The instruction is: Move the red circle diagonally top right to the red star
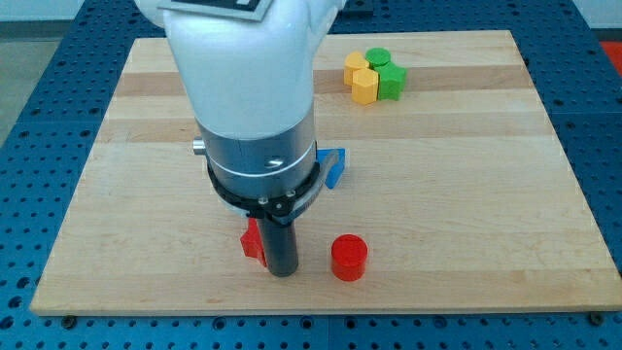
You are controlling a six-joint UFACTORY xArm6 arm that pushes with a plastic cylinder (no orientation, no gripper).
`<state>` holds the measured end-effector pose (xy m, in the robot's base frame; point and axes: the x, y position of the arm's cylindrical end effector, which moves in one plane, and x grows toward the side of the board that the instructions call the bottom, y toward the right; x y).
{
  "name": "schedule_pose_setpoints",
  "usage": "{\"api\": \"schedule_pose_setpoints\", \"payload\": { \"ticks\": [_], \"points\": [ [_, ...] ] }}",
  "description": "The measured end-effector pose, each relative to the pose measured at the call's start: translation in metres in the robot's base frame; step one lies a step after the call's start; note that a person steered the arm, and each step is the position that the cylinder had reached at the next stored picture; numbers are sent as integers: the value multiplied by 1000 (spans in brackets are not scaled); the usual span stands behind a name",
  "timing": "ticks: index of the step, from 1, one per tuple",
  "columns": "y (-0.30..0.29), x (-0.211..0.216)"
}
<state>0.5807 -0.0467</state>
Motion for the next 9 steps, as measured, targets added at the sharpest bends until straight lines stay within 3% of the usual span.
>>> {"api": "schedule_pose_setpoints", "payload": {
  "ticks": [2, 4, 9],
  "points": [
    [31, 36],
    [96, 37],
    [73, -10]
  ]
}}
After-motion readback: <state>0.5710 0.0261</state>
